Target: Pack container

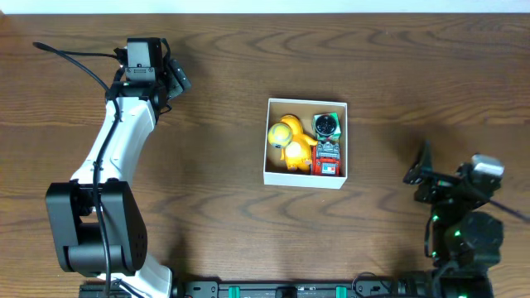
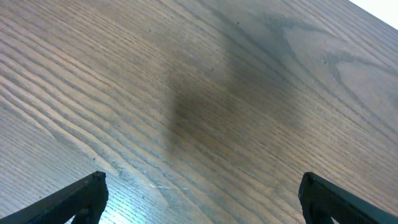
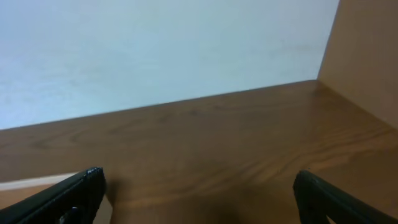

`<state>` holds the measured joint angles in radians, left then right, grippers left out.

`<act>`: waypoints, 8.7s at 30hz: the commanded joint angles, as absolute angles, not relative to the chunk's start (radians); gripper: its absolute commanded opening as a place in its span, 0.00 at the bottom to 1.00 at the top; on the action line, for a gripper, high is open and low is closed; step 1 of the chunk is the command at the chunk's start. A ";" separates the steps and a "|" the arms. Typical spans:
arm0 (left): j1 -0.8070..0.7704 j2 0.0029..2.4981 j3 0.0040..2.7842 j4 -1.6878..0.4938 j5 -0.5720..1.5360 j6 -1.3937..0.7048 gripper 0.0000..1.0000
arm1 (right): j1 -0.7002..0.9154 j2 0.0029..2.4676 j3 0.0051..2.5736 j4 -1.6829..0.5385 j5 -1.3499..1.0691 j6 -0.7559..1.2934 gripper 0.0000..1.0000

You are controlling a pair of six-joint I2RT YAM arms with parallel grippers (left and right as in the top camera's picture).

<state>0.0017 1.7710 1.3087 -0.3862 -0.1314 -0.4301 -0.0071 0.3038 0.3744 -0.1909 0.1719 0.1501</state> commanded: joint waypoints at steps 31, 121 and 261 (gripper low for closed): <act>0.004 1.751 1.313 -0.388 -0.143 -0.435 0.98 | 0.002 0.005 0.006 0.000 -0.007 0.036 0.99; 0.008 1.119 1.313 -0.566 -0.143 -0.421 0.98 | 0.001 0.006 0.006 -0.072 -0.008 0.036 0.99; 0.008 0.004 0.004 -0.066 -0.075 -0.045 0.98 | 0.001 0.006 0.006 -0.072 -0.008 0.036 0.99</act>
<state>0.0048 0.0101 0.0212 -0.0223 -0.0734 -0.0650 -0.0059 0.0120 0.0078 -0.0692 -0.0044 0.0475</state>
